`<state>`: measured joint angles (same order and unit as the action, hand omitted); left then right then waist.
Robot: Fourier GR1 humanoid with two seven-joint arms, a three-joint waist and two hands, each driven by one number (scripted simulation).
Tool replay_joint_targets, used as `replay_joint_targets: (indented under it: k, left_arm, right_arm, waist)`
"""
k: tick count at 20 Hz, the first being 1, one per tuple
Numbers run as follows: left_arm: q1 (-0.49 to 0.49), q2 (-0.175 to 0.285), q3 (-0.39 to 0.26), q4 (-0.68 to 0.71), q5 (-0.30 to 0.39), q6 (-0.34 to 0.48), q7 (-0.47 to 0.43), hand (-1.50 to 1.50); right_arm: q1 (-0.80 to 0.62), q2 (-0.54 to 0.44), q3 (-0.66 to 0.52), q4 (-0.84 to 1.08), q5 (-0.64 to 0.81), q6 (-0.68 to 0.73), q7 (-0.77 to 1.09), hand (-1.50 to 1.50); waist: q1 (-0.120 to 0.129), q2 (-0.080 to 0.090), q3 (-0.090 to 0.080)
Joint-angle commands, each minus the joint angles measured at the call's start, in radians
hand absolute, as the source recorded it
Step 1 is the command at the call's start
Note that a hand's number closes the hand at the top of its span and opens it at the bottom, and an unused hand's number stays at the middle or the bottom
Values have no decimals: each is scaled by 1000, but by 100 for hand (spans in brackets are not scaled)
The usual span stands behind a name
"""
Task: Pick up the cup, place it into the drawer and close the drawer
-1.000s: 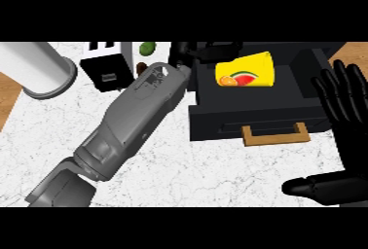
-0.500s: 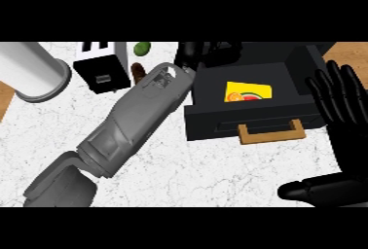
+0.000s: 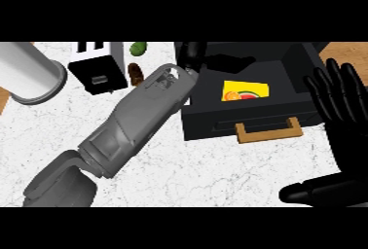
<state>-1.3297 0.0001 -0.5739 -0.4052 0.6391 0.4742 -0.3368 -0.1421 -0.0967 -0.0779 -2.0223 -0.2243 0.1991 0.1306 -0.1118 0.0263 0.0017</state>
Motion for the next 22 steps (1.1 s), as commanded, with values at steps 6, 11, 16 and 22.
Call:
replay_joint_targets:
  k: [6,11,16,22]
  left_arm:
    - [22,0,46,-104,132,-48,-132,-150]
    - [23,0,106,-131,161,-90,-118,-150]
    - [149,100,133,-280,159,-97,-92,-150]
    - [336,220,159,-464,172,-74,-53,-150]
  right_arm:
    - [14,6,-15,-20,-86,6,49,-150]
    - [-27,-56,-78,5,-120,38,50,150]
    - [70,-148,-72,-30,-106,171,31,150]
    - [94,-159,3,-94,77,159,36,150]
  waist:
    - [46,-14,-1]
    - [91,-23,-1]
    - [130,-35,-2]
    - [152,-41,-3]
